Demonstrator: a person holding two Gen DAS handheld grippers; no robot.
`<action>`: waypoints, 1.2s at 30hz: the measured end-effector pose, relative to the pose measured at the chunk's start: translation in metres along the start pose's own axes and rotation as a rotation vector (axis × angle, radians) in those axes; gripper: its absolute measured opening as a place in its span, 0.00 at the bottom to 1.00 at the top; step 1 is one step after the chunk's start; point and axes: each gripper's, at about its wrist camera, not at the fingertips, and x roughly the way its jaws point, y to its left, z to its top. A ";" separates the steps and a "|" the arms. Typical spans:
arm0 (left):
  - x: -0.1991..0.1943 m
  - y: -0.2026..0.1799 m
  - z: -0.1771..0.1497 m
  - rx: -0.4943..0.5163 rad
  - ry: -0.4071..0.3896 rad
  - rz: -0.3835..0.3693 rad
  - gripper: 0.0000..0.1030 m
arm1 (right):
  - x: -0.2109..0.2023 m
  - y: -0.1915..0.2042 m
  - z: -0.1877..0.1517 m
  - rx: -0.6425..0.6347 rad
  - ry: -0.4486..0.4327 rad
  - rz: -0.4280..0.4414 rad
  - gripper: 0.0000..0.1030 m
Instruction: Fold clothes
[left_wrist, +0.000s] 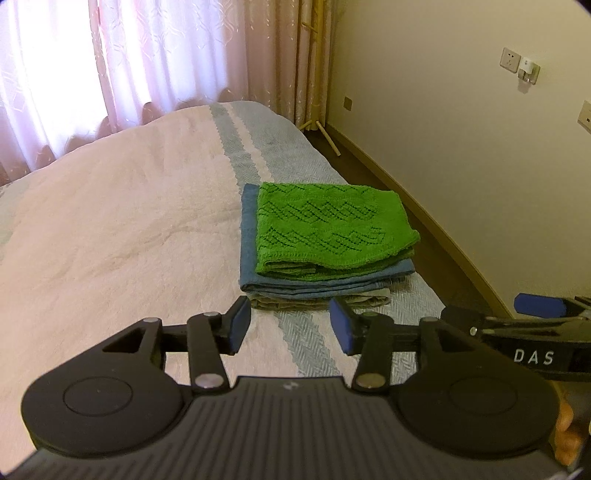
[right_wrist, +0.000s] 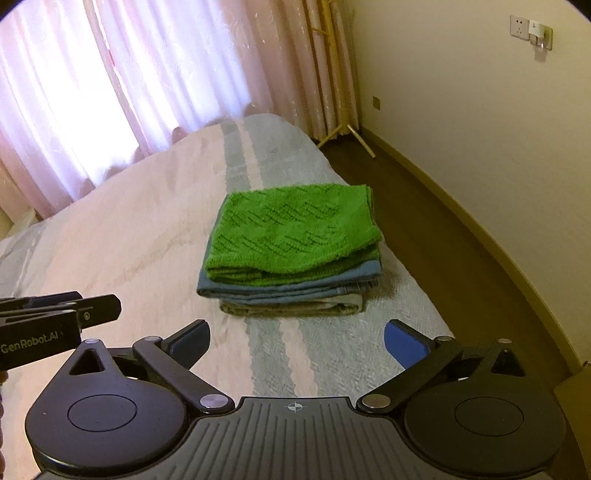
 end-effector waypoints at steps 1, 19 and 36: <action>-0.001 0.000 -0.001 0.001 0.001 0.001 0.42 | 0.000 0.001 -0.001 -0.002 0.005 -0.004 1.00; 0.010 -0.007 -0.011 0.020 0.051 0.030 0.43 | 0.018 -0.008 -0.008 -0.003 0.061 -0.027 1.00; 0.040 -0.009 -0.011 0.022 0.105 0.046 0.44 | 0.047 -0.012 -0.004 -0.011 0.119 -0.030 1.00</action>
